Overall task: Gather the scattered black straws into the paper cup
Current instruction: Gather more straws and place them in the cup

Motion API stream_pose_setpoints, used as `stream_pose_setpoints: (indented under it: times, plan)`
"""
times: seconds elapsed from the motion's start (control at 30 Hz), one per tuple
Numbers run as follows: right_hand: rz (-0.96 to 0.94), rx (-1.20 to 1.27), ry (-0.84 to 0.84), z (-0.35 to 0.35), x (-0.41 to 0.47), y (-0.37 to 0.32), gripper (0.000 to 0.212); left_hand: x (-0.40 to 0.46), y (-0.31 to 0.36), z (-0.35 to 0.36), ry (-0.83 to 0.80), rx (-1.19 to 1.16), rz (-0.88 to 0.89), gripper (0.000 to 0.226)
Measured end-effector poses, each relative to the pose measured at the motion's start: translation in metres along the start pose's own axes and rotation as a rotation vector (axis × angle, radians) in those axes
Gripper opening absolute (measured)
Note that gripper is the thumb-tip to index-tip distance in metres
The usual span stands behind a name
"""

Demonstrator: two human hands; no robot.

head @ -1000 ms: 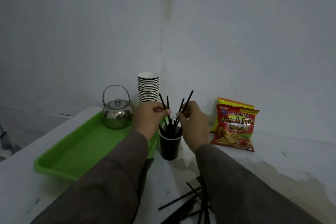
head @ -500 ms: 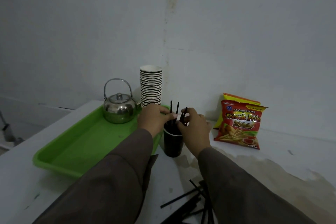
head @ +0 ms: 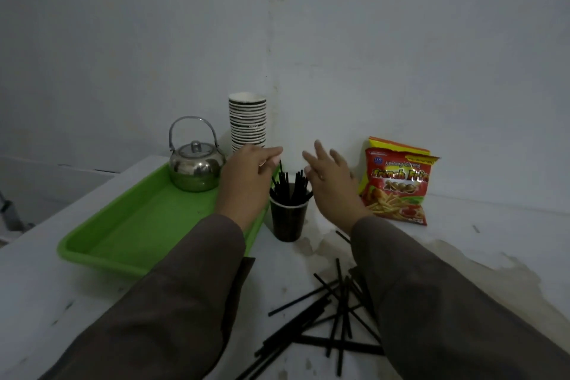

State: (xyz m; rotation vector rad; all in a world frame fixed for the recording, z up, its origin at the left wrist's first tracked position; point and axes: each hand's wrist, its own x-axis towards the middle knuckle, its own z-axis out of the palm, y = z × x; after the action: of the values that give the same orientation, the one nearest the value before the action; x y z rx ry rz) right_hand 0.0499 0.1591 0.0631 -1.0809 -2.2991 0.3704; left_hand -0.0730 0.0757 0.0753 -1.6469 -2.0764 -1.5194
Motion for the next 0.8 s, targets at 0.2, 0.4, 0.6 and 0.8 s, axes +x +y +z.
stream_pose_setpoints:
  times: [0.2, 0.4, 0.6, 0.8]
  plan:
    - [0.052, 0.33, 0.095, -0.045, -0.054, 0.022, 0.03, -0.072, 0.024, -0.004, -0.201, -0.105, 0.079, 0.023]
    - [0.124, 0.288, -0.06, -0.054, -0.145, 0.061, 0.012, -0.127, 0.034, 0.017, -0.513, -0.086, -0.004, 0.018]
    - [0.173, 0.132, -0.011, -0.062, -0.19, 0.089, 0.019, -0.156, 0.042, 0.048, -0.485, 0.05, 0.098, 0.026]
    - [-0.047, -0.276, -0.244, -0.065, -0.202, 0.1, 0.027, -0.174, 0.039, 0.065, -0.523, 0.267, 0.374, 0.052]
